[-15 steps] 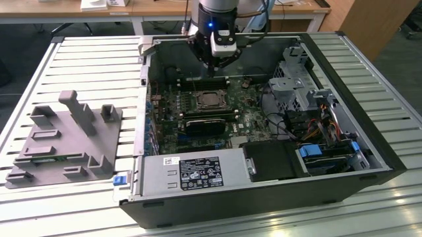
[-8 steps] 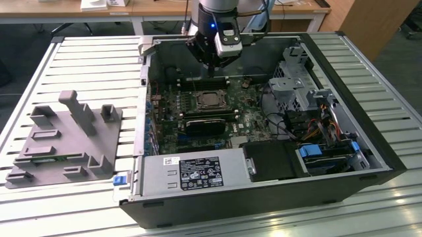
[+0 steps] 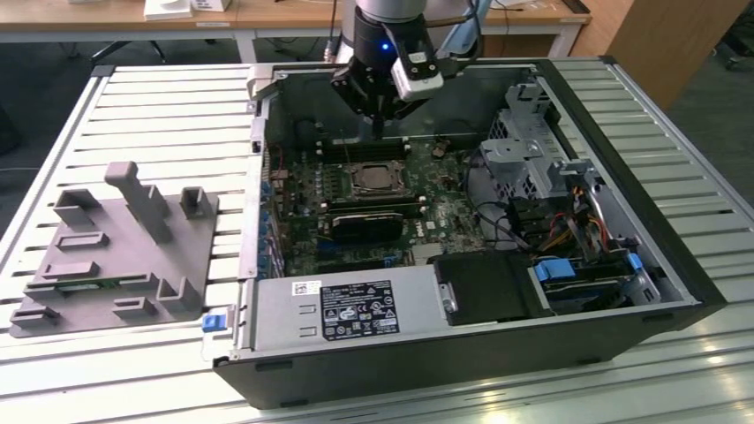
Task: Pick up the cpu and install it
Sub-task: 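Install the first cpu locking lever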
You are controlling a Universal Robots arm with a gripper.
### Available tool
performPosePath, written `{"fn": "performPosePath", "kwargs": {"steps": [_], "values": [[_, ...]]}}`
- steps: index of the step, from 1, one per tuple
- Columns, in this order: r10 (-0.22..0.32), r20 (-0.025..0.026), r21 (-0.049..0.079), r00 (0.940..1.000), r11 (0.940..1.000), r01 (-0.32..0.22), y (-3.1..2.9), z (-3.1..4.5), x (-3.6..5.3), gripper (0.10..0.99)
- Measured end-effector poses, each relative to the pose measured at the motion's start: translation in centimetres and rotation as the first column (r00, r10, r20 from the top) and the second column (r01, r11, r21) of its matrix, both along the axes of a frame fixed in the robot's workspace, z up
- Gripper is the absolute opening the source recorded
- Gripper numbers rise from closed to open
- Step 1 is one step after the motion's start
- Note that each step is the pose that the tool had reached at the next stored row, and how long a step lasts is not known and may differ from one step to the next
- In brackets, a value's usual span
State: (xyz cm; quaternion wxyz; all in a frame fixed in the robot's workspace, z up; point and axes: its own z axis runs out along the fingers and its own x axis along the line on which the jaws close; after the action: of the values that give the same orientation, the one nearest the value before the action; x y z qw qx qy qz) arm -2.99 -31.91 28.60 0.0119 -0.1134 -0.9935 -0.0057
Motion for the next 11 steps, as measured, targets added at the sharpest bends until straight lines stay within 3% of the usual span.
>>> {"fn": "performPosePath", "kwargs": {"steps": [4, 9, 11], "values": [[0.072, -0.0001, 0.0, 0.9974, 0.9974, -0.072, 0.0, -0.02, 0.0, 0.106], [0.152, 0.0002, 0.002, 0.9884, 0.9884, -0.152, 0.0, -0.09, 0.0, 0.106], [0.168, 0.0028, 0.017, 0.9858, 0.9856, -0.168, 0.0, -0.15, 0.0, 0.106]]}}
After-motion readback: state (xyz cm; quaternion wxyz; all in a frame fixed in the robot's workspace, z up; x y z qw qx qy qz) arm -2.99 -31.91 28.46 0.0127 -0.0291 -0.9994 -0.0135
